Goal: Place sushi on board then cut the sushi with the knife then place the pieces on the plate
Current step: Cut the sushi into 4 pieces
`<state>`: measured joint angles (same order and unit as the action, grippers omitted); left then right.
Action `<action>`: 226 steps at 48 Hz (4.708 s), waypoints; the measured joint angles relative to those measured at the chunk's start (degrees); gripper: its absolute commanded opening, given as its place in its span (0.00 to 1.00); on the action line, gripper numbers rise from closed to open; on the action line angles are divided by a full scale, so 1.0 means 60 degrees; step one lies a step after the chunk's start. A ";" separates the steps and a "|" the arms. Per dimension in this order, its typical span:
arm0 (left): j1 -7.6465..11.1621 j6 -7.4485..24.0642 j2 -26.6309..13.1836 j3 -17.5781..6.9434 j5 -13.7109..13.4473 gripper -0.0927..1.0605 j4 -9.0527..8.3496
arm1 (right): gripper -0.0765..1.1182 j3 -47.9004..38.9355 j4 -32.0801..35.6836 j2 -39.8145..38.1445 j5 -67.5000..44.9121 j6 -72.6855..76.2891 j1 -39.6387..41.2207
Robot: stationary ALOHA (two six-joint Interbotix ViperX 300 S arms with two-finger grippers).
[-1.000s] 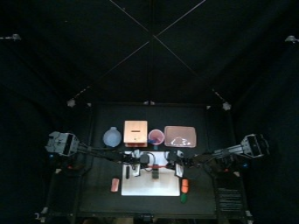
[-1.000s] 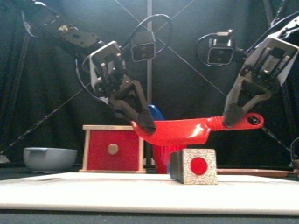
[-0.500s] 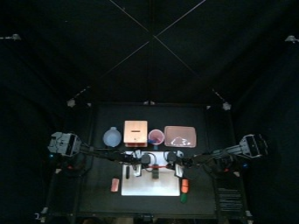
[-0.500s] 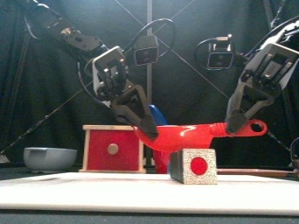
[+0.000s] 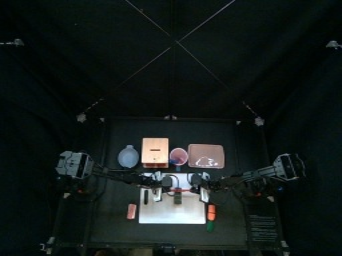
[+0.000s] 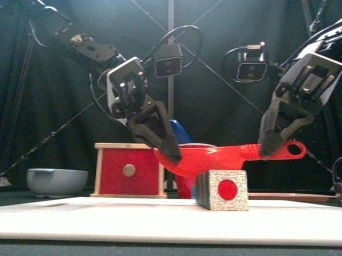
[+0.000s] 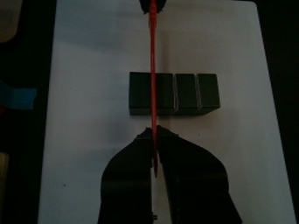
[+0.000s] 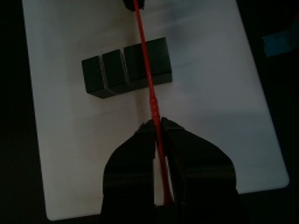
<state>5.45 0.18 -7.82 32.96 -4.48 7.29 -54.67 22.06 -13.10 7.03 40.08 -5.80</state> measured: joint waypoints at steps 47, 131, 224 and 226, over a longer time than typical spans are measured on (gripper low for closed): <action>-0.0366 0.0029 -0.0571 -0.0088 0.0000 0.44 -0.0146 | 0.39 0.0044 0.0073 0.0747 0.0381 -0.0015 0.0469; -0.0249 0.0029 0.0000 0.0044 -0.0073 0.44 -0.0132 | 0.39 0.0747 -0.0117 0.0278 0.2124 -0.0029 0.0190; 0.0454 -0.0029 -0.0513 0.0000 -0.0073 0.44 0.0234 | 0.39 0.0850 -0.0718 0.0732 0.2065 0.0029 -0.0542; 0.0439 -0.0029 -0.0615 0.0000 -0.0073 0.44 0.0249 | 0.39 0.0835 -0.0732 0.0850 0.1978 0.0044 -0.0557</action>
<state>8.09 0.00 -11.51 32.96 -4.92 8.79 -49.66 17.67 -8.00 18.90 40.34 -9.14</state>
